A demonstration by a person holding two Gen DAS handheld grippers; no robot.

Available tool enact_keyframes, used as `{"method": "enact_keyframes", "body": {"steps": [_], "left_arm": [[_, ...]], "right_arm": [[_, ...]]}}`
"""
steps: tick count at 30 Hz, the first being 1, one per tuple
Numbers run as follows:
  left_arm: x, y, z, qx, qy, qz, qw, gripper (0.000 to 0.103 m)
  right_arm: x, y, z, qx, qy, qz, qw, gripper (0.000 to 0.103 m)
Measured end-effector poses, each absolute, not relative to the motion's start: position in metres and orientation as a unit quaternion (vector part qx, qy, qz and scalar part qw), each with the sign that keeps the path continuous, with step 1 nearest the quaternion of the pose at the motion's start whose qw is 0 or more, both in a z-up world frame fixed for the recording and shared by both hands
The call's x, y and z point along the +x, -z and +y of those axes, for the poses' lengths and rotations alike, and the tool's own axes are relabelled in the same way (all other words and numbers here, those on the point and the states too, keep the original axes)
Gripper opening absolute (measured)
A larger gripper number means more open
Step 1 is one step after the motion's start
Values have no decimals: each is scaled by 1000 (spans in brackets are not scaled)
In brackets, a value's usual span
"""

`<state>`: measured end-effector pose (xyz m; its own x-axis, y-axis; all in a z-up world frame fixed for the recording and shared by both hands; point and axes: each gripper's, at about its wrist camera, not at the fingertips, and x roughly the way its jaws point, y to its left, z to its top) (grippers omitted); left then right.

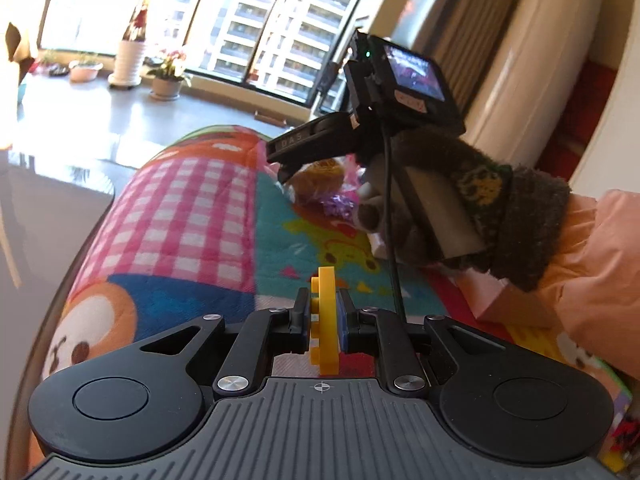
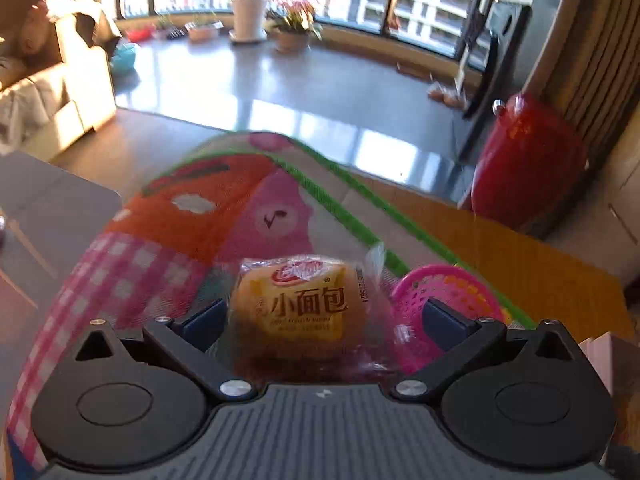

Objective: Organize objects
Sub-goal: 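Grasp the packaged bread roll with the right tool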

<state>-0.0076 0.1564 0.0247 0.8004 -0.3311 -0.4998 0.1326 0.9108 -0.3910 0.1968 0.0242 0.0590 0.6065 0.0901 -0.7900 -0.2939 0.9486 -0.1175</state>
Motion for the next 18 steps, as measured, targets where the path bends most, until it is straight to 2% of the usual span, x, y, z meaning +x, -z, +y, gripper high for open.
{"method": "enact_keyframes", "body": {"steps": [2,3,4,5,12,18], "left_arm": [[-10,-21,162,-186,127,293,929,15],[-12,-19,164,-190,130,295,927,15],[-14,-18,166,-191,133,296,926,15],[-16,-18,168,-192,136,296,926,15],[-30,-23,177,-202,142,279,928,15],[-39,-23,172,-197,142,284,928,15]], "right_arm": [[196,-54,30,-112,-109,448,880,85],[193,-55,35,-115,-112,450,879,73],[189,-58,41,-121,-114,451,877,66],[184,-62,45,-128,-116,454,874,63],[112,-98,48,-170,-143,444,868,61],[39,-129,-4,-169,-115,435,877,61]]}}
